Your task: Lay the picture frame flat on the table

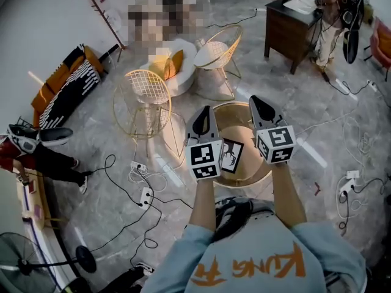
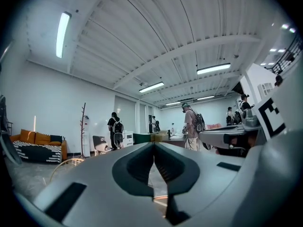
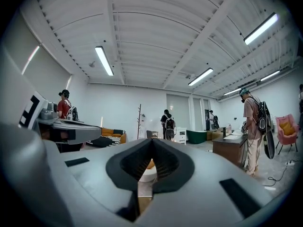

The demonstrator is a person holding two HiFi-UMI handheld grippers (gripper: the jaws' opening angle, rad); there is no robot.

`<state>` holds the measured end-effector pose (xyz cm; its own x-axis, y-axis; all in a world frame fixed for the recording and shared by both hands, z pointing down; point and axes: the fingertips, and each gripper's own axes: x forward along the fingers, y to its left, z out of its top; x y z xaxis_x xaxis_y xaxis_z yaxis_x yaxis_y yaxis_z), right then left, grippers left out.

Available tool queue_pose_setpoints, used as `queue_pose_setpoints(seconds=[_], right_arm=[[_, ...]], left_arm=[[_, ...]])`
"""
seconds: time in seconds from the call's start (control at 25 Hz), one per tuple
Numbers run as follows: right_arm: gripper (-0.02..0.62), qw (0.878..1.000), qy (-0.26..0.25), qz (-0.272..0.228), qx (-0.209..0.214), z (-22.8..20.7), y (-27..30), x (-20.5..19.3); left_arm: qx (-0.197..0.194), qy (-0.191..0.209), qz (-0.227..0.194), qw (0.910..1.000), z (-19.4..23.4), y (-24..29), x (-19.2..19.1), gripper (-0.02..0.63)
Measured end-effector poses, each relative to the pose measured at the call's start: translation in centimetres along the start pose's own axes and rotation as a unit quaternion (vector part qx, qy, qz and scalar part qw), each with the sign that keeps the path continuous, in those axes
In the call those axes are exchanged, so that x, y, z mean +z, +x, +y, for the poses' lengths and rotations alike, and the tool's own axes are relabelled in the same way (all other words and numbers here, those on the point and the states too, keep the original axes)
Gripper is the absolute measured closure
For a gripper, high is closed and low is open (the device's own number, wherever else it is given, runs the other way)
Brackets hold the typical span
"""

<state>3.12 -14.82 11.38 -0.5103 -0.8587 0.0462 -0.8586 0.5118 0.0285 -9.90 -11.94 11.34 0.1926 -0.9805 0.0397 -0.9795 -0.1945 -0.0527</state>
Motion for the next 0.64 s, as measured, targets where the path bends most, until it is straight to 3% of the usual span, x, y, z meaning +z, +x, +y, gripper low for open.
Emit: queue_pose_setpoints(seconds=[0.24, 0.64], right_arm=[[0.598, 1.0, -0.01, -0.001, -0.002, -0.3, -0.1, 0.0], [0.598, 0.998, -0.018, -0.02, -0.057, -3.1, -1.6, 1.0]], left_arm=[[0.002, 0.0, 0.002, 1.0, -0.1, 0.4, -0.3, 0.586], [-0.022, 0.003, 0.003, 0.9998, -2.1, 1.2, -0.2, 0.586]])
